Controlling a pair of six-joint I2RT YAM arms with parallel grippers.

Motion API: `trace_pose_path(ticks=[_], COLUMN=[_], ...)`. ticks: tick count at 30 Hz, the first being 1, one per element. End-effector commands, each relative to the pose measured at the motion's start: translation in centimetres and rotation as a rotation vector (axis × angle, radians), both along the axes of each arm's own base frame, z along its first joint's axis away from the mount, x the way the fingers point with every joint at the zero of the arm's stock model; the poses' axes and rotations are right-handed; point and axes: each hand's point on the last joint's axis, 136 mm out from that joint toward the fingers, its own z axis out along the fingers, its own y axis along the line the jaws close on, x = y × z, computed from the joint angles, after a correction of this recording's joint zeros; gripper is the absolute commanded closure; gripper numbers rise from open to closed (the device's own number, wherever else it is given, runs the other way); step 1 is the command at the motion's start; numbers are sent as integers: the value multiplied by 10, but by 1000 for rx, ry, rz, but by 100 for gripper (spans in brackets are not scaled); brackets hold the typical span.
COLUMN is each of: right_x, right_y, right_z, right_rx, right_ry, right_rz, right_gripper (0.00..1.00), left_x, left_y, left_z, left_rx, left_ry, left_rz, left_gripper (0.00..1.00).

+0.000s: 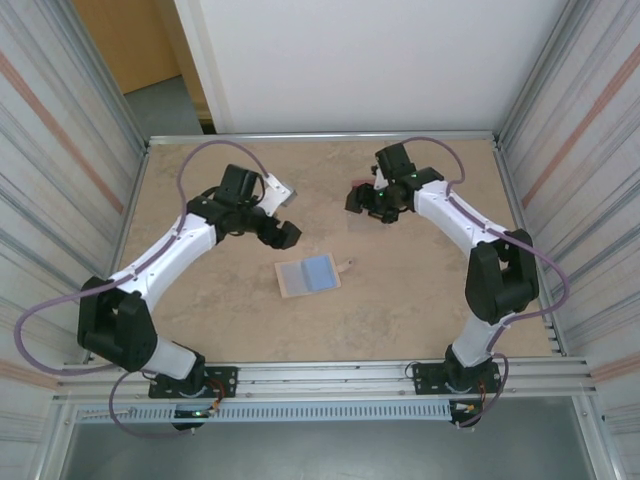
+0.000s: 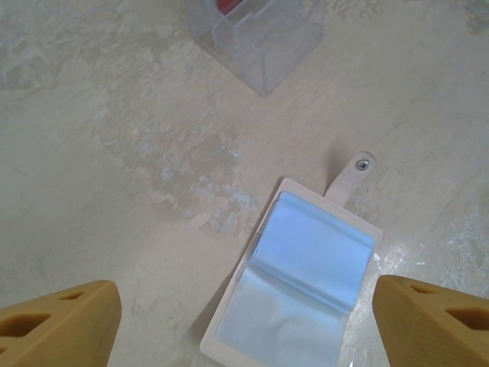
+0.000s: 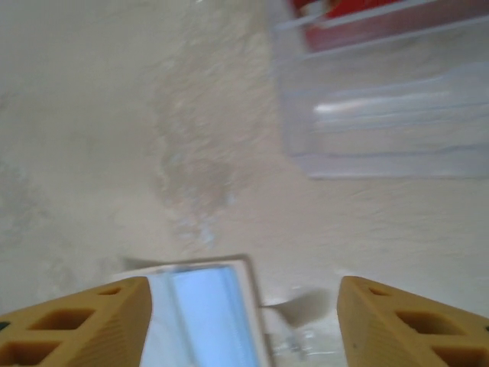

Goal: Put the credit cards into the card holder

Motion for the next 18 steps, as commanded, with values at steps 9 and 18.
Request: trace_pose_path(ticks=[9, 18], right_x=[93, 154], right_y=[-53, 1], right_z=[-5, -20], right_rx=[-364, -616], right_ry=[-73, -219], right_rz=[37, 385], right_gripper=[10, 1], left_x=[5, 7], left_y=[-1, 40], left_z=[4, -1], left_rx=[-10, -71], left_ry=[-44, -36], left_rz=[17, 93], left_gripper=[1, 1])
